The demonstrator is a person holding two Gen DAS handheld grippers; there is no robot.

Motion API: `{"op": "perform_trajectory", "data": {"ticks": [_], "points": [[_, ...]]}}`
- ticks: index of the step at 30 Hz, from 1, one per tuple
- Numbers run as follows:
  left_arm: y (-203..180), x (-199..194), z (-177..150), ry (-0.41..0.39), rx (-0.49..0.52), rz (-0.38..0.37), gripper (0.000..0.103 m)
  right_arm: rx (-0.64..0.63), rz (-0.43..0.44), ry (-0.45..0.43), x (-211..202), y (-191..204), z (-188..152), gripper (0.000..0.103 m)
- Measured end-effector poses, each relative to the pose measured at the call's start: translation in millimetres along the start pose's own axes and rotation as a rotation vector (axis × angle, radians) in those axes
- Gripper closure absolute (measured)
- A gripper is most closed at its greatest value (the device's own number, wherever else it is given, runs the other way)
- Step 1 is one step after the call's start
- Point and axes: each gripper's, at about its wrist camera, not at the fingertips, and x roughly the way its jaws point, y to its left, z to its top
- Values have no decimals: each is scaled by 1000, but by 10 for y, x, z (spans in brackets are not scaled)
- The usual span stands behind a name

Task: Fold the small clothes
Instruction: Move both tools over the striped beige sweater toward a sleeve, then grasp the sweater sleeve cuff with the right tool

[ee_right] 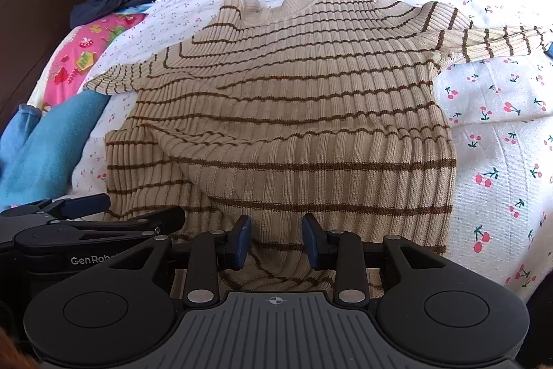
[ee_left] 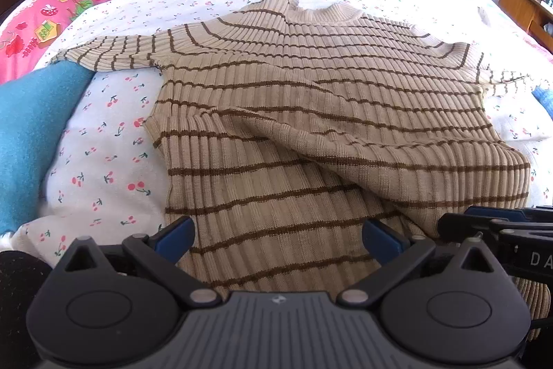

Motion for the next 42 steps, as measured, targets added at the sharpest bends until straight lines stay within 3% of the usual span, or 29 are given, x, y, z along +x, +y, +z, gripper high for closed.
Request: {"op": "perform_trajectory", "data": {"ticks": [17, 33, 42], "points": [[-82, -220, 5, -50, 13, 56, 0, 2, 63, -65, -180, -13, -6, 71], [-228, -184, 316, -105, 57, 5, 0, 124, 66, -166, -282, -271, 110, 70], [-381, -19, 499, -93, 82, -33, 0, 213, 76, -168, -235, -504, 214, 72]]}}
